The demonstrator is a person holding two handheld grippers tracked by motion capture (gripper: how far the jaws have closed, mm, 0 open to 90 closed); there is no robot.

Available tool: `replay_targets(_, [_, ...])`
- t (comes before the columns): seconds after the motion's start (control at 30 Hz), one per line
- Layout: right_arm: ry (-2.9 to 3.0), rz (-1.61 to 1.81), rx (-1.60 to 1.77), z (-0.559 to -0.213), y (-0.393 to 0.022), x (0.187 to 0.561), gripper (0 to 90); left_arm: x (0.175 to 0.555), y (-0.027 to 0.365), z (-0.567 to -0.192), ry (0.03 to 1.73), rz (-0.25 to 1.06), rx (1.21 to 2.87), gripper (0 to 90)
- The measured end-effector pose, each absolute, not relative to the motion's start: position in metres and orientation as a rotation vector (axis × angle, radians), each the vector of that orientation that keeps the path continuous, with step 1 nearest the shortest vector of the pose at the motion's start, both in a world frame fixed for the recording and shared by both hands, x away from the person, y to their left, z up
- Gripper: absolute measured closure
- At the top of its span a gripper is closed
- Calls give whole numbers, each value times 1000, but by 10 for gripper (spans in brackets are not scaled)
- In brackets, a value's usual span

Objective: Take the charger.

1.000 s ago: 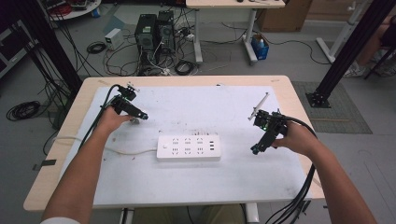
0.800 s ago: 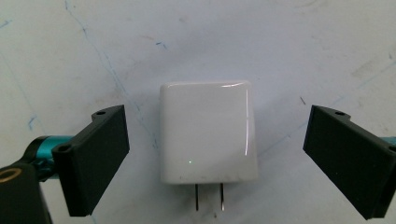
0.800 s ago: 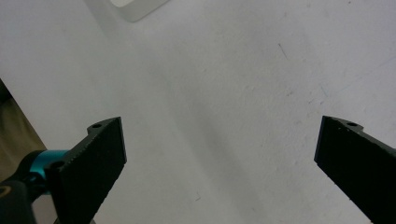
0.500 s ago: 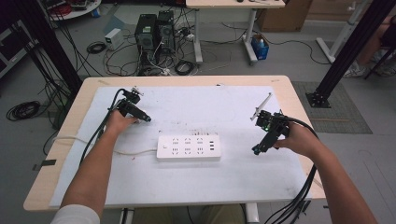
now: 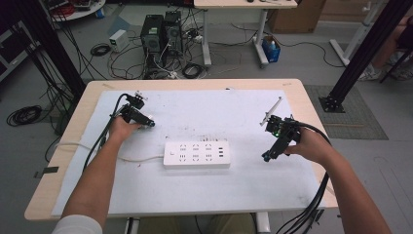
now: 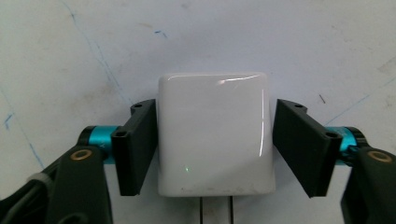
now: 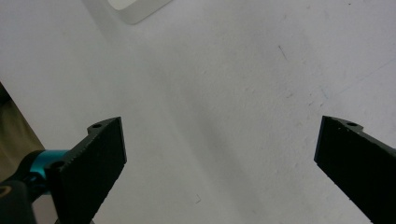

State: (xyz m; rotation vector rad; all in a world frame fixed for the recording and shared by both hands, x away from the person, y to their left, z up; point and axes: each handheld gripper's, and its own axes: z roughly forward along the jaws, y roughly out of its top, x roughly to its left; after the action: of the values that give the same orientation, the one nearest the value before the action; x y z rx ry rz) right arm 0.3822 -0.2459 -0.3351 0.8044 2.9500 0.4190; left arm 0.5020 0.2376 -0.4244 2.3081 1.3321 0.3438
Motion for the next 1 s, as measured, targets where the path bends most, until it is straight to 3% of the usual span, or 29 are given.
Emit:
replay_targets(0.17, [2949, 408, 803, -336, -245, 382, 15, 500, 237, -423, 1304, 366, 2324, 425])
replay_targets(0.53, [2932, 415, 809, -334, -246, 377, 16, 488, 229, -408, 1235, 386, 2328, 426])
replay_targets(1.0, [2918, 453, 744, -337, -233, 358, 16, 392, 222, -327, 929, 453, 2262, 425])
